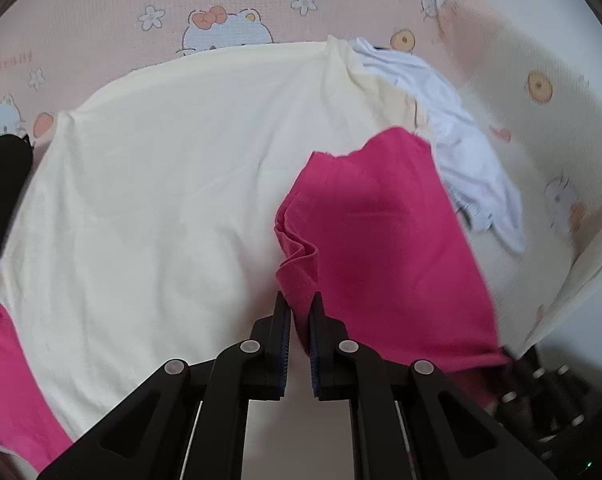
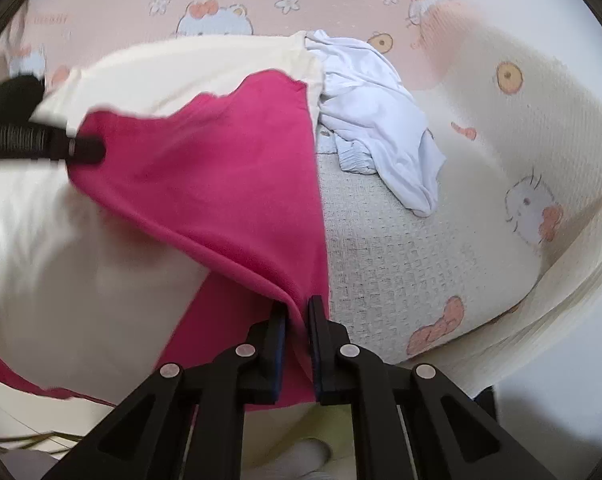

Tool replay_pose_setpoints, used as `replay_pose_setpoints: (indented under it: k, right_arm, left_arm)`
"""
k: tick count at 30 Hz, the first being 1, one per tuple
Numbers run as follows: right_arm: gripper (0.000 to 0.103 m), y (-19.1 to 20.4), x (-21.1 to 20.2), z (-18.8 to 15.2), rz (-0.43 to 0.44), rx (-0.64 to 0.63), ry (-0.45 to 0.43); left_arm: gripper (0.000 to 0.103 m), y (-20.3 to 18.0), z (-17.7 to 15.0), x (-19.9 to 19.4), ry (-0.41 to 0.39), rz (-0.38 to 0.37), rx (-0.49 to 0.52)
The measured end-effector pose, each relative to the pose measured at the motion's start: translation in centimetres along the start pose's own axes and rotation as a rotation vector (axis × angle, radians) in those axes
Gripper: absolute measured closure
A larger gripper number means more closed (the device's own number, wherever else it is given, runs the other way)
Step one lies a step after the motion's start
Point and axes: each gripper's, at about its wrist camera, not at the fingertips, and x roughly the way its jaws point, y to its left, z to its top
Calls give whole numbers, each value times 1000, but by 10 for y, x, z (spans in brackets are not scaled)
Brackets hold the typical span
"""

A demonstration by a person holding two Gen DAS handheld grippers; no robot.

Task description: Fold clothes

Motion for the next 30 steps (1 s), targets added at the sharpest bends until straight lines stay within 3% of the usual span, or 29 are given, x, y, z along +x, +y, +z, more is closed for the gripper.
replay_pose_setpoints:
  k: [3, 11, 12, 15, 17, 19, 20, 22, 23, 24, 30]
  right_arm:
    - [95, -3, -1, 1, 34, 28, 8]
    - [95, 10, -5, 2, 59, -26, 12]
    - [95, 9, -5, 2, 69, -27, 15]
    - [90, 6, -8, 3, 110, -1, 37]
    - [69, 0, -12, 3, 139, 35, 36]
    - [52, -6, -18, 3, 165, 69, 29]
    - [45, -9, -22, 3, 169, 81, 14]
    - [44, -13, -29, 2, 177, 90, -12]
    - [44, -13, -33, 1, 182, 86, -22]
    - [43, -14, -35, 1, 184, 83, -27]
    - [42, -16, -43, 10, 160, 73, -32]
  left_arm:
    - [96, 10, 0, 9, 48, -3, -41]
    - [96, 42, 13, 35, 124, -93, -176]
    - [96, 45, 14, 34, 130, -117, -183]
    - [96, 66, 15, 24, 131, -285, -296]
    - [93, 80, 15, 14, 127, -378, -374]
    - [87, 86, 18, 2, 117, -392, -373]
    - [80, 87, 20, -1, 110, -379, -361]
    - [59, 92, 19, -6, 91, -366, -357]
    - [41, 95, 17, -8, 82, -366, -365]
    - [35, 100, 15, -7, 82, -373, -389]
    - [35, 112, 14, 11, 159, -348, -455]
